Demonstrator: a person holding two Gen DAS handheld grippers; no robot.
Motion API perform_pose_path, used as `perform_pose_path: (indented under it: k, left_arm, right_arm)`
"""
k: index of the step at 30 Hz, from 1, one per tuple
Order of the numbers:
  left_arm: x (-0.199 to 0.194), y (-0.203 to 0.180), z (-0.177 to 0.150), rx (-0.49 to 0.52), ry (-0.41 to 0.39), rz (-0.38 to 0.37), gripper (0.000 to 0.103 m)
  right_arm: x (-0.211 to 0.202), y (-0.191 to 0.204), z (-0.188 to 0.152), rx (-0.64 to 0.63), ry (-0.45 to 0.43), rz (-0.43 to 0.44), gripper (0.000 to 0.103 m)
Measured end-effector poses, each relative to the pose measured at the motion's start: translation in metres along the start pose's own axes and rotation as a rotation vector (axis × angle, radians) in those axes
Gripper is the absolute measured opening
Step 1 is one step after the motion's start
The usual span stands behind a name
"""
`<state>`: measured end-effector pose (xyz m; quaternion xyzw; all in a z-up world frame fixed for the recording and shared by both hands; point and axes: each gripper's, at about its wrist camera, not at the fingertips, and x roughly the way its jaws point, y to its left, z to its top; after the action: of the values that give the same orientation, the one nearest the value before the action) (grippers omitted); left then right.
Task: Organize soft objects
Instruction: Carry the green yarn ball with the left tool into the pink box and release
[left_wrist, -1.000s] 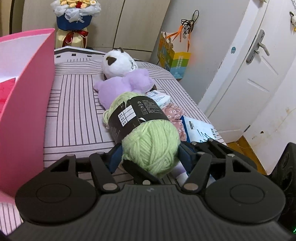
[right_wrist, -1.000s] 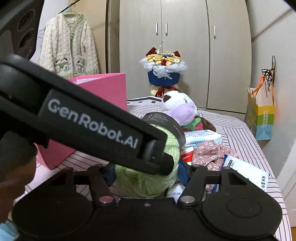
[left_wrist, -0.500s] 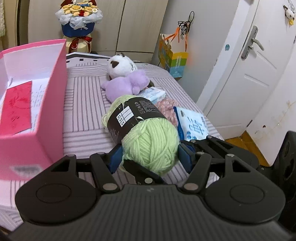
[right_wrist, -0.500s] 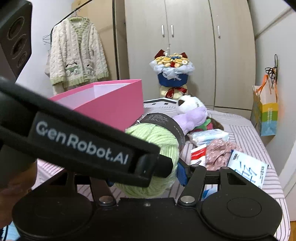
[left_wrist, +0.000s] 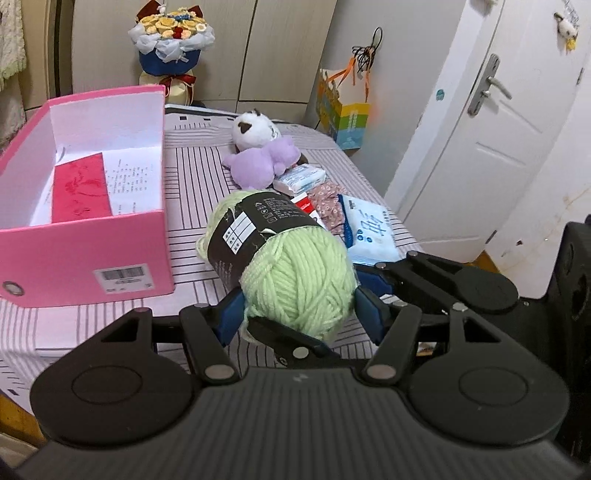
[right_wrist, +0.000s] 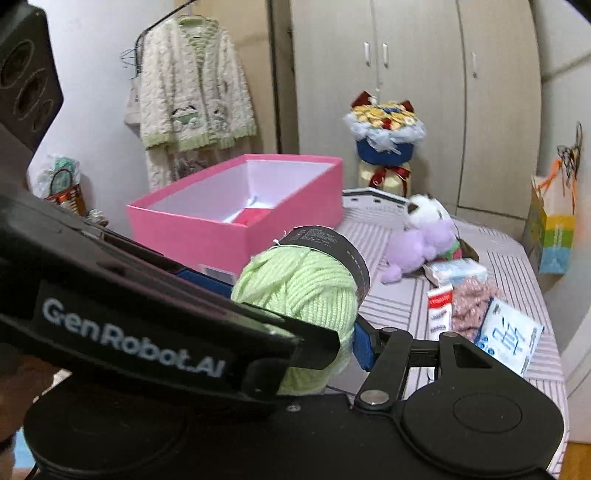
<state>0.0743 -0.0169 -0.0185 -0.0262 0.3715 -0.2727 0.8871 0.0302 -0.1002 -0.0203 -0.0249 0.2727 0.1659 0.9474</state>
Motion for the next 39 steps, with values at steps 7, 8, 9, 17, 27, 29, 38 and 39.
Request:
perform_pose_path:
  k: [7, 8, 9, 17, 27, 29, 38, 39]
  left_arm:
    - [-0.040, 0.009, 0.008, 0.018, -0.038, -0.001, 0.063]
    - [-0.045, 0.011, 0.011, 0.021, -0.044, 0.002, 0.063]
    - [-0.049, 0.012, 0.013, 0.025, -0.051, 0.009, 0.063]
    - [-0.073, 0.035, 0.036, 0.019, -0.071, 0.041, 0.063]
    - [-0.050, 0.093, 0.085, -0.022, -0.089, 0.064, 0.063]
    - [-0.038, 0.107, 0.098, -0.039, -0.085, 0.070, 0.063]
    - [0.038, 0.190, 0.155, -0.146, 0.021, 0.095, 0.063]
    - [0.043, 0.196, 0.157, -0.153, 0.022, 0.088, 0.063]
  right_arm:
    - [-0.011, 0.021, 0.023, -0.019, -0.040, 0.047, 0.067]
    - [-0.012, 0.024, 0.027, -0.023, -0.048, 0.053, 0.067]
    - [-0.011, 0.027, 0.031, -0.029, -0.055, 0.059, 0.067]
    - [0.005, 0.044, 0.066, -0.040, -0.071, 0.103, 0.068]
    - [0.075, 0.038, 0.111, 0.000, -0.052, 0.153, 0.068]
    - [0.095, 0.031, 0.120, 0.019, -0.038, 0.166, 0.068]
    - [0.207, 0.009, 0.153, 0.084, 0.072, 0.213, 0.066]
    - [0.213, 0.006, 0.155, 0.090, 0.079, 0.209, 0.066]
